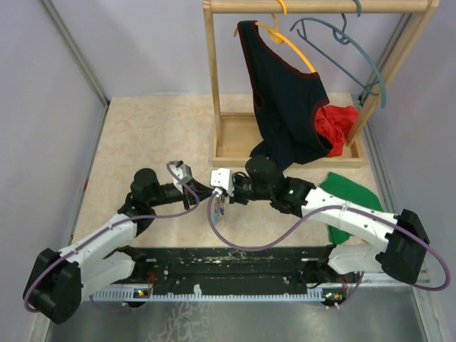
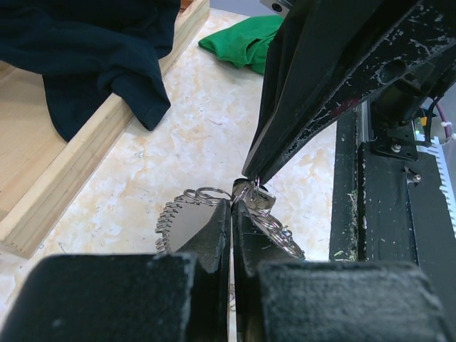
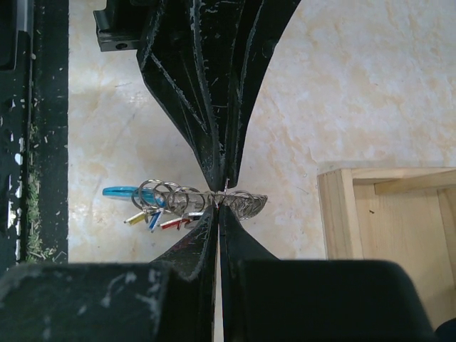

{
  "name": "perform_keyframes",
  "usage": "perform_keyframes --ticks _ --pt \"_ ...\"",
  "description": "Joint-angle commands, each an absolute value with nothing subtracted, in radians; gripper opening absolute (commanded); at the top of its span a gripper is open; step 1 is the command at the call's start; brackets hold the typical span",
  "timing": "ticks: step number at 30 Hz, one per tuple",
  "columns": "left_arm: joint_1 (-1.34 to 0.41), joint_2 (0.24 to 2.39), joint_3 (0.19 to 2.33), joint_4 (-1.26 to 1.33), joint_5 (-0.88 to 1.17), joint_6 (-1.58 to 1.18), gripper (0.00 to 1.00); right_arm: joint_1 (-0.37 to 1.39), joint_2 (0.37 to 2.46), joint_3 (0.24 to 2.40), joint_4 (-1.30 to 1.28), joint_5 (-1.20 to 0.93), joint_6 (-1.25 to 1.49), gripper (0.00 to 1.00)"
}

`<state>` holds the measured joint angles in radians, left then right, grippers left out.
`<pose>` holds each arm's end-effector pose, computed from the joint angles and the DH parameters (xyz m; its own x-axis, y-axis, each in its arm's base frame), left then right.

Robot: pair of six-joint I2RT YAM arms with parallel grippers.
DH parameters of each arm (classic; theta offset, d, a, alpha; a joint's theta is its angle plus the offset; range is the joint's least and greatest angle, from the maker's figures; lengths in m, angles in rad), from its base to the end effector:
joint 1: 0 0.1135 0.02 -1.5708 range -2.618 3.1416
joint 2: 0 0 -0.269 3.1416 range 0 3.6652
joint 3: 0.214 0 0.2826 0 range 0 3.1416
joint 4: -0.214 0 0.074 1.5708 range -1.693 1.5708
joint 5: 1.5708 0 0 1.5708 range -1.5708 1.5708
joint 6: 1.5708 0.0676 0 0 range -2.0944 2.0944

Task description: Put the keys on the keyring

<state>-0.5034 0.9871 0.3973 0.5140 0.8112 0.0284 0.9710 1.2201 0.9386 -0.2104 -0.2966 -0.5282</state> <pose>0.1996 -0.1659 0.2251 -0.0389 0.0437 -0.9983 0.9670 0.2533 -0.0266 0.1710 0.2850 0.2816 0.2409 -0.5016 -0.8309 -0.9418 0.0861 -0.3250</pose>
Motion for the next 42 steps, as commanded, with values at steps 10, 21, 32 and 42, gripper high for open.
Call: perform_keyframes --ticks 10,21,32,42 --pt "-0.505 0.952 0.438 0.515 0.708 -0.099 0.01 0.993 1.182 0.932 -0.176 -0.282 -0.585 0.00" --pt "-0.505 0.933 0.401 0.567 0.748 -0.081 0.01 0.994 1.173 0.922 -0.148 -0.188 -0.523 0.00" --pt "-0.506 0.958 0.389 0.603 0.795 -0.035 0.01 0.994 1.173 0.929 -0.132 -0.183 -0.499 0.00" --pt "-0.504 0.994 0.362 0.637 0.827 0.007 0.01 0.994 1.187 0.930 -0.146 -0.166 -0.483 0.00"
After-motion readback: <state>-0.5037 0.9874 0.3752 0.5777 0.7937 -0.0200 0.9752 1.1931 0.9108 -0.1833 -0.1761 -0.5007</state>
